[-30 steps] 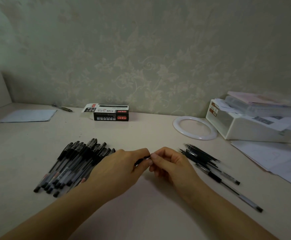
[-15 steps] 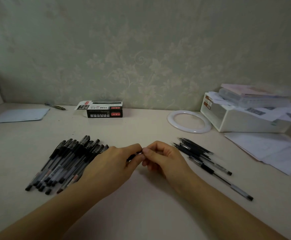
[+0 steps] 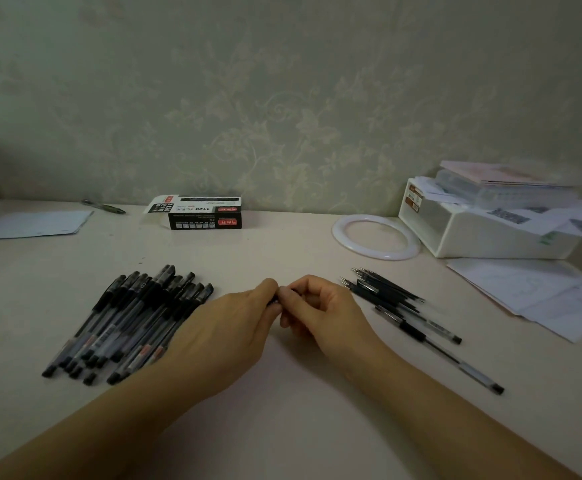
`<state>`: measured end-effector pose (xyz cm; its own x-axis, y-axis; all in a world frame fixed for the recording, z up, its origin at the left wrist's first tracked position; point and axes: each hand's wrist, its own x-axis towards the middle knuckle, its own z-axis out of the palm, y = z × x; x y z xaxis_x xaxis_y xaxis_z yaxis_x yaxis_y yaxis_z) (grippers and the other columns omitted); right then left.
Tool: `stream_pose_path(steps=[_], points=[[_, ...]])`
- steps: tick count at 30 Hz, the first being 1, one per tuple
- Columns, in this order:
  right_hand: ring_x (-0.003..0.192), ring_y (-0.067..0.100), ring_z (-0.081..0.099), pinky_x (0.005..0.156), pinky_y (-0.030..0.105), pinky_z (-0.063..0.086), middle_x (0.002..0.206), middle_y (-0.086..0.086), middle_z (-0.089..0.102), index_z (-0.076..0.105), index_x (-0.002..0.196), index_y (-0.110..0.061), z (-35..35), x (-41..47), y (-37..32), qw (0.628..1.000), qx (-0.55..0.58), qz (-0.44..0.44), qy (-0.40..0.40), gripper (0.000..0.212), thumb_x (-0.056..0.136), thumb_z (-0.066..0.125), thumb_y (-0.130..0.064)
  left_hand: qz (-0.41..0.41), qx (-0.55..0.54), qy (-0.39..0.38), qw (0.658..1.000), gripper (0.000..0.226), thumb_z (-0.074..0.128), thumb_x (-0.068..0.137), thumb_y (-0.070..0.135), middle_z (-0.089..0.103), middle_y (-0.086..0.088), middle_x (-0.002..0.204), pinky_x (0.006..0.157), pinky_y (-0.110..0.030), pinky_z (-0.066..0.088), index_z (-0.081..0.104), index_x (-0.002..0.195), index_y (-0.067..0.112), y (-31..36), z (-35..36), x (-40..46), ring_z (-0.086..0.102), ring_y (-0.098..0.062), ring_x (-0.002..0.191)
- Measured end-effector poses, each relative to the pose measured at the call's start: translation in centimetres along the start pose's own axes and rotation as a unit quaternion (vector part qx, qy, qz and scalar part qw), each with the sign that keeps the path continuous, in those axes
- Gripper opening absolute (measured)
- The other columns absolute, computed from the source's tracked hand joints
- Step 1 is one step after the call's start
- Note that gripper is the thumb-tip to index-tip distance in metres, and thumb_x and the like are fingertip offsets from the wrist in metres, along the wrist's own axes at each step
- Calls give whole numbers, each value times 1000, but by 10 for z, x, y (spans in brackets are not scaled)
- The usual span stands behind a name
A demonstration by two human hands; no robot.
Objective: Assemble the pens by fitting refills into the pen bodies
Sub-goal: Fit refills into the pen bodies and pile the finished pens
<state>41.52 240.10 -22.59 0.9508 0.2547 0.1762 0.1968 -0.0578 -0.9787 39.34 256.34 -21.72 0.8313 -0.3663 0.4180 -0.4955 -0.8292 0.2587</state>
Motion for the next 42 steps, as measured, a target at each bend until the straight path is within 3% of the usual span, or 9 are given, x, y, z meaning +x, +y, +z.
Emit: stream_pose_path(steps=[6, 9, 12, 16, 19, 23, 27, 36, 42], points=[[56, 7, 54, 55, 14, 43, 66, 0, 67, 65, 84, -9, -5, -1, -2, 1000, 6, 5, 13, 18, 94, 64, -24, 3, 6, 16, 1000, 30, 24, 93, 56, 44, 6, 51, 41, -26, 29, 44, 94, 35, -9, 0, 4, 46, -12, 47], [58, 9, 56, 58, 18, 47, 68, 4, 68, 66, 88, -5, -5, -3, -2, 999, 30, 1, 42, 16, 93, 64, -21, -17, 33, 22, 999, 39, 15, 87, 67, 46, 10, 57, 44, -24, 31, 39, 103, 40, -4, 1, 4, 46, -8, 52], [61, 8, 61, 61, 18, 52, 71, 2, 70, 65, 92, -8, -11, -1, -2, 992, 37, -19, 123, 6, 92, 65, -14, -55, 13, 5, 998, 41, 22, 89, 64, 43, 11, 63, 47, -24, 31, 31, 109, 29, 0, 4, 0, 45, -7, 55], [76, 3, 65, 70, 15, 51, 84, -12, 69, 62, 89, -26, -21, -1, 3, 971, -169, -67, 153, 15, 87, 68, -13, -55, -32, -41, 997, 7, 33, 101, 30, 46, 8, 79, 54, -25, 36, 35, 100, 24, 0, 0, -4, 45, -10, 66], [78, 2, 62, 68, 16, 49, 81, -15, 66, 60, 88, -28, -17, -2, 8, 940, -305, -102, 115, 18, 84, 68, -12, -21, -8, -63, 998, 9, 34, 102, 26, 44, 5, 99, 77, -31, 42, 43, 103, 23, 2, -1, -3, 44, -12, 85], [88, 3, 58, 74, 17, 46, 88, -16, 64, 61, 90, -26, -16, 1, 13, 914, -384, -104, 85, 17, 85, 63, -11, 0, 7, -63, 998, 17, 41, 101, 27, 41, 4, 106, 76, -29, 43, 50, 113, 20, 2, 2, -1, 45, -12, 88], [88, 2, 57, 72, 3, 40, 91, -14, 63, 64, 91, -22, -16, 1, 14, 912, -388, -103, 81, 14, 87, 63, -9, -11, -27, -39, 999, 17, 46, 99, 28, 44, 4, 104, 76, -33, 45, 54, 113, 21, -1, 2, -1, 49, -14, 88], [82, 4, 59, 67, 11, 42, 85, -20, 64, 64, 91, -32, -15, -1, 4, 936, -299, -135, 132, 7, 95, 58, -34, -28, -92, 4, 995, 11, 58, 93, 28, 49, 13, 91, 70, -24, 43, 47, 92, 26, -8, 3, -1, 48, -6, 79], [71, 6, 56, 61, 12, 39, 73, -11, 64, 67, 79, -24, -8, -5, 4, 948, -283, -138, 54, 17, 92, 63, -33, 2, -116, 9, 993, 5, 53, 96, 29, 53, 12, 92, 70, -30, 46, 53, 96, 24, -6, 1, 0, 51, -6, 79]])
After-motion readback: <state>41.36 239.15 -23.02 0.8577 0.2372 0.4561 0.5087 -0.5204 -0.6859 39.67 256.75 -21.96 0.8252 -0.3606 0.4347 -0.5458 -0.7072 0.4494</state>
